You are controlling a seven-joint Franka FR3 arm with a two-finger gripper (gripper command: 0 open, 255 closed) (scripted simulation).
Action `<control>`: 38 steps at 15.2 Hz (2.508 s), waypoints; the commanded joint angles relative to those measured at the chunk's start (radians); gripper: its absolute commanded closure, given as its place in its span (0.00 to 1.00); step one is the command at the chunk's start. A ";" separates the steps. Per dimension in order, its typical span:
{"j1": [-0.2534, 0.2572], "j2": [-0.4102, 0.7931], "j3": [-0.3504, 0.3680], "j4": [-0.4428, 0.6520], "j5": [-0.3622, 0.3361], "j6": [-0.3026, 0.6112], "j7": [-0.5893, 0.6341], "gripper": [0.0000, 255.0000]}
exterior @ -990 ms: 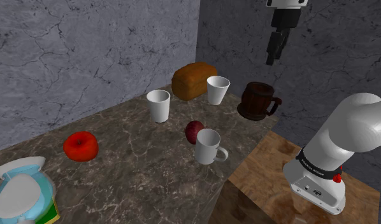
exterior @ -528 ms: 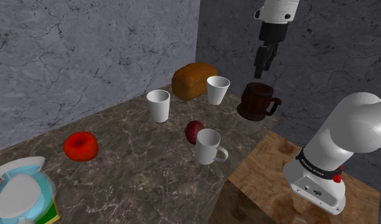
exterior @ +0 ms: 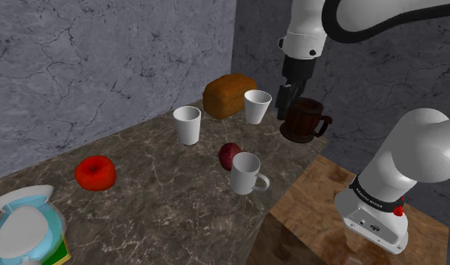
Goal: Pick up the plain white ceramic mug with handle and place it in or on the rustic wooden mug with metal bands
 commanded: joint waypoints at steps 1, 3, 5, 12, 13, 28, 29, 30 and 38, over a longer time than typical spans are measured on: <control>0.019 0.026 0.046 -0.016 0.027 0.055 0.041 0.00; 0.033 0.066 0.092 -0.021 0.047 0.110 0.080 0.00; 0.045 0.112 0.139 -0.020 0.062 0.166 0.120 0.00; 0.057 0.287 0.282 0.004 0.066 0.344 0.252 0.00; 0.056 0.295 0.286 -0.004 0.065 0.360 0.253 0.00; 0.051 0.345 0.308 -0.045 0.060 0.450 0.263 1.00; 0.051 0.345 0.308 -0.045 0.060 0.450 0.263 1.00; 0.051 0.345 0.308 -0.045 0.060 0.450 0.263 1.00; 0.054 0.325 0.300 -0.032 0.064 0.417 0.259 1.00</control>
